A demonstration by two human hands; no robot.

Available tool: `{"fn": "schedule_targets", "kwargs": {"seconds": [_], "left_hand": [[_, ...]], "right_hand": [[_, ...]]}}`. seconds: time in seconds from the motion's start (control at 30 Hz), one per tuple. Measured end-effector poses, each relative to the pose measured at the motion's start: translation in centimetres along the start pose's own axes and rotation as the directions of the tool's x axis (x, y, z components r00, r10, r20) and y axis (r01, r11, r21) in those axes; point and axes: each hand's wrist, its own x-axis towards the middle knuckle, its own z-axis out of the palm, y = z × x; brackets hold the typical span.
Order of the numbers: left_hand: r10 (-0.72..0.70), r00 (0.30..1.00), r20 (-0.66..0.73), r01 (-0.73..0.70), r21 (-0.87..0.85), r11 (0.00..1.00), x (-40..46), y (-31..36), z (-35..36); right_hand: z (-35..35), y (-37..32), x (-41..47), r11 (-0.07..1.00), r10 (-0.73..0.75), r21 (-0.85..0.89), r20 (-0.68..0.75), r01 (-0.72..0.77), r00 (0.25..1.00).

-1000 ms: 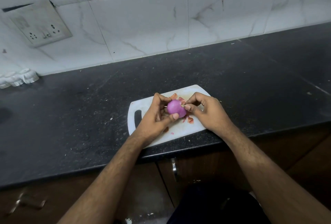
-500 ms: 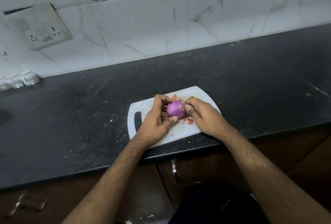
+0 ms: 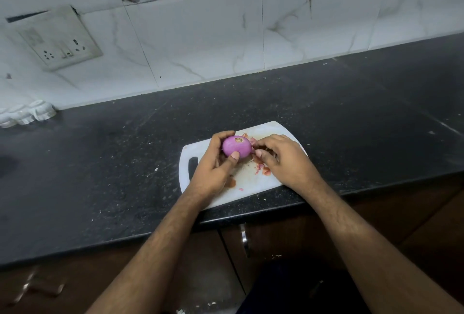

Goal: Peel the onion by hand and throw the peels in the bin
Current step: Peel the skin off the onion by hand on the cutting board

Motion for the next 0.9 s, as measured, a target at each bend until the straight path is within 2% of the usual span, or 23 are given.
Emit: {"fn": "schedule_targets", "kwargs": {"seconds": [0.17, 0.27, 0.47, 0.63, 0.77, 0.9], "left_hand": [[-0.052, 0.998, -0.034, 0.052, -0.007, 0.999, -0.1, 0.1, 0.1], [-0.05, 0.998, -0.033, 0.049, -0.04, 0.998, -0.1, 0.2, 0.2], [0.0, 1.0, -0.024, -0.002, -0.07, 0.998, 0.2, 0.2, 0.4], [-0.018, 1.0, -0.003, 0.018, -0.043, 0.999, 0.2, 0.1, 0.3], [-0.039, 0.995, 0.097, 0.043, -0.046, 0.998, -0.2, 0.4, 0.2], [0.081, 0.99, 0.113, -0.088, 0.059, 0.994, -0.1, 0.3, 0.7]], "right_hand": [[-0.5, 0.0, -0.3, 0.999, -0.028, 0.031, -0.145, 0.033, 0.989], [-0.4, 0.0, -0.5, 0.992, -0.077, 0.088, -0.107, 0.086, 0.991], [-0.5, -1.2, -1.3, 0.96, -0.278, -0.002, -0.061, 0.279, 0.958], [-0.4, -1.3, -1.6, 0.961, -0.274, -0.029, -0.027, 0.273, 0.961], [-0.4, -0.9, -1.2, 0.977, -0.209, 0.024, -0.057, 0.21, 0.976], [-0.4, -0.2, -0.7, 0.986, -0.153, 0.06, -0.057, 0.157, 0.987]]}}
